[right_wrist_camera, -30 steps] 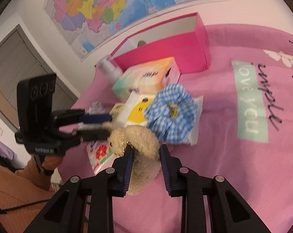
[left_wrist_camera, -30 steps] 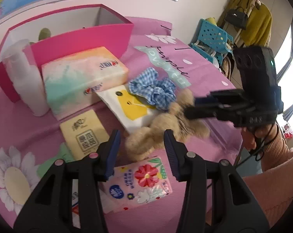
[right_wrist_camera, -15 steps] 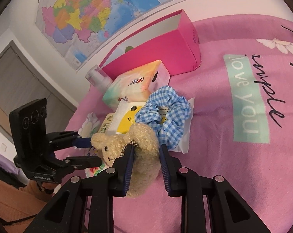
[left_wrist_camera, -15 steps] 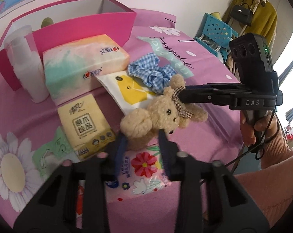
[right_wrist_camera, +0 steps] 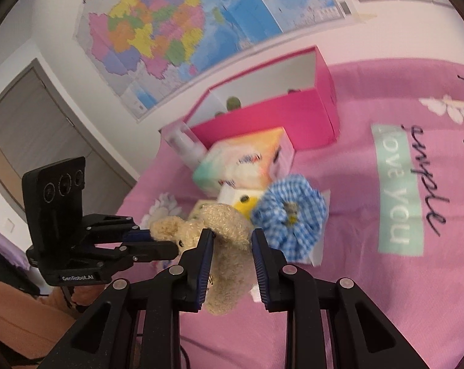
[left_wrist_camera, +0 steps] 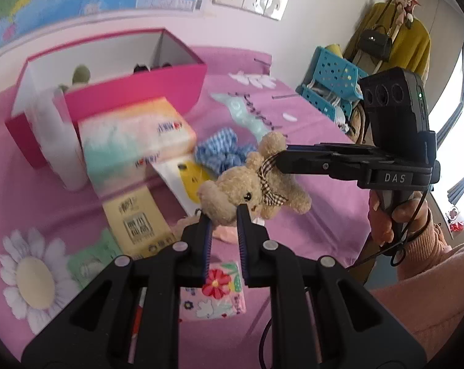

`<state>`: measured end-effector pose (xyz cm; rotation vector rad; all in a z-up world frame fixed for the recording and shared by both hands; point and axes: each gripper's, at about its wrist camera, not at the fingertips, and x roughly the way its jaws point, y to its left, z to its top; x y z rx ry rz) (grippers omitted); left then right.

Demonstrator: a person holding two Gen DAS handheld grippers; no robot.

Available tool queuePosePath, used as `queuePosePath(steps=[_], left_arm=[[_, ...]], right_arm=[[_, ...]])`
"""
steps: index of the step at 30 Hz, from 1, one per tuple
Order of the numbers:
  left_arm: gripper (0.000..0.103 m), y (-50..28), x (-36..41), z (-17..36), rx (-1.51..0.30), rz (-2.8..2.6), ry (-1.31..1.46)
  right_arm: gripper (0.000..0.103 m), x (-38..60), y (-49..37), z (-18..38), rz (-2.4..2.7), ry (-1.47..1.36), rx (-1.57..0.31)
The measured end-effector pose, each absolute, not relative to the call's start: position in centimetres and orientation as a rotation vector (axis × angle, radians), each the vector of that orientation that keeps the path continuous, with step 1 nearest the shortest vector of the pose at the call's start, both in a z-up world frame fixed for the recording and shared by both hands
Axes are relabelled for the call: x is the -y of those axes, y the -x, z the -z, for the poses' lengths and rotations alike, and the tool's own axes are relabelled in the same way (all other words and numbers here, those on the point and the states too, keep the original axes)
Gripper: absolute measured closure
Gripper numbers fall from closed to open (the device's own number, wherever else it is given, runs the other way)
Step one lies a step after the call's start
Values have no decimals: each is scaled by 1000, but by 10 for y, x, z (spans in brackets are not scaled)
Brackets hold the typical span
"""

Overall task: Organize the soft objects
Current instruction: 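Lift the teddy bear and carry it down into the pink box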

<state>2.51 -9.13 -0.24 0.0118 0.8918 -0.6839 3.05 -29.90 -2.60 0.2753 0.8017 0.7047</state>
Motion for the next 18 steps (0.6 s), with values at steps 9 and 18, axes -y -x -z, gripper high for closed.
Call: queuePosePath(steps=[9,18], left_arm=[[86,-50,88,-29,-812,646,-10],[86,-88,94,-51,-765,605,-31]], right_arm=[[78,298,-49,-2,-726,-259,-724],[78,299,-85,-28,-731,-260,-664]])
